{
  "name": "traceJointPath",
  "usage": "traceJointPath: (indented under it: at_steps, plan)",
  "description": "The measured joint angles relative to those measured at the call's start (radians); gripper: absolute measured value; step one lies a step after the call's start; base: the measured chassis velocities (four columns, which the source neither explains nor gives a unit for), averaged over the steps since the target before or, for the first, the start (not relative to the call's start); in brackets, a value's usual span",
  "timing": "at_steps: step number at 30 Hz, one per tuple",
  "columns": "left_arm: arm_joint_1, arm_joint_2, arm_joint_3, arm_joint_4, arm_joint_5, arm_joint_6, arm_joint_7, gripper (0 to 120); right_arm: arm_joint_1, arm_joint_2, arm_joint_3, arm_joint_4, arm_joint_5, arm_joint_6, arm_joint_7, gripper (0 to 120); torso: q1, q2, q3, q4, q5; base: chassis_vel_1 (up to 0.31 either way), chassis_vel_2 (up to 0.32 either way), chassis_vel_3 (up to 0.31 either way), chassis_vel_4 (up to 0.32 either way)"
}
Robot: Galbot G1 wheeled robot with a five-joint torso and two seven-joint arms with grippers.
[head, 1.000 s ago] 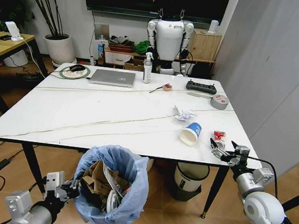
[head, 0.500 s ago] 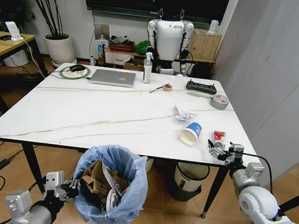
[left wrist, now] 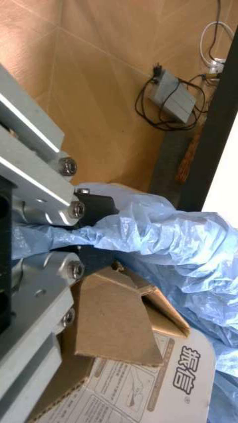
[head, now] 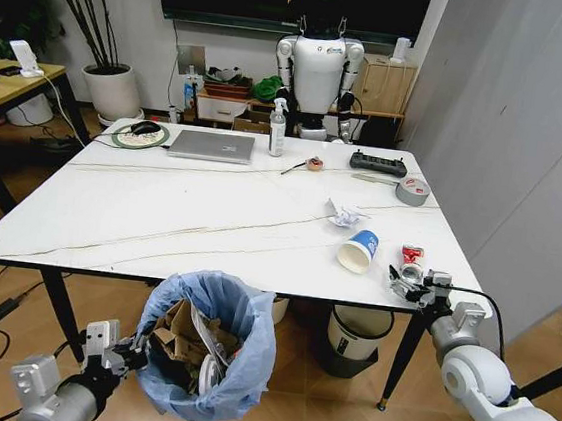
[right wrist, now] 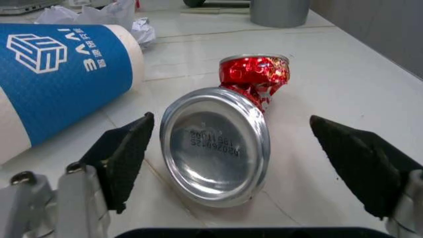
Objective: Pick up the trash bin and place the trash from the table into it.
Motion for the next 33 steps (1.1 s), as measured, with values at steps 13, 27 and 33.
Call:
traceJointPath:
  at_steps: [13,27,33]
  plan:
    - [-0.005,0.008,0.0,0.004,-0.009,0.0,-0.002,0,-0.007,0.002,-0.001,0.0,0.0,0.002,-0.004,46,0.0,0.0,0.0,0.0,0.0,0.0,0.0,0.0,0.0]
    - [-0.02,0.009,0.007,0.013,-0.019,0.0,-0.006,0,-0.011,-0.016,0.065,0.044,0.056,0.06,-0.067,46,0.0,0.0,0.0,-0.0001,0.0002,0.0,0.0,0.0,0.0]
    - [-0.017,0.009,0.01,0.013,-0.021,0.0,-0.007,0,-0.027,-0.077,0.103,0.134,0.169,0.147,-0.248,46,0.0,0.0,0.0,-0.0001,0.0,0.0,0.0,0.0,0.0]
